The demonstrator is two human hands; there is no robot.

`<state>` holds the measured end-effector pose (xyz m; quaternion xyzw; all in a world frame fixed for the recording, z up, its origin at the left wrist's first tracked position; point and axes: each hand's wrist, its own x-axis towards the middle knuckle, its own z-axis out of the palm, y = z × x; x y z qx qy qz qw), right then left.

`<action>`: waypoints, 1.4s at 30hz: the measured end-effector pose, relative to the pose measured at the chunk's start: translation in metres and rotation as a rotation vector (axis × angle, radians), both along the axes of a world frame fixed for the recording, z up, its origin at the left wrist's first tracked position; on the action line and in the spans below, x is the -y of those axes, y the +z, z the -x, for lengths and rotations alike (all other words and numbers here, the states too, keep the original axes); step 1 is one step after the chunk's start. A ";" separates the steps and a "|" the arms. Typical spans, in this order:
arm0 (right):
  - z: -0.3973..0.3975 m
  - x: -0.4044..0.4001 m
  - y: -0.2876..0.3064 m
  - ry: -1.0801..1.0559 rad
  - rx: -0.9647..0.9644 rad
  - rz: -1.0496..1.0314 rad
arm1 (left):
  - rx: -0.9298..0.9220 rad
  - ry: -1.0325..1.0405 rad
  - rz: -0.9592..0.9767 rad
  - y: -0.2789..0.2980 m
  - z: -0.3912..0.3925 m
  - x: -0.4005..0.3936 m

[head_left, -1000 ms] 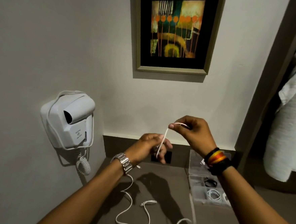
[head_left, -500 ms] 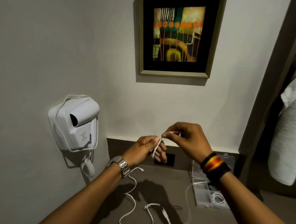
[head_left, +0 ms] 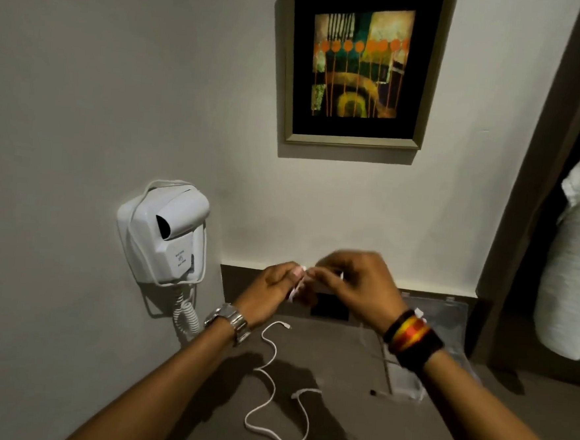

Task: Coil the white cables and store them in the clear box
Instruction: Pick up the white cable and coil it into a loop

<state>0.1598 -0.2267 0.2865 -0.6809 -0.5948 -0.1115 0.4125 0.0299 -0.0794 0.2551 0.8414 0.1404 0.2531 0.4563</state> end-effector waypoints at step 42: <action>0.006 -0.042 -0.026 0.340 -0.990 0.043 | 0.160 -0.478 0.866 0.001 0.040 -0.019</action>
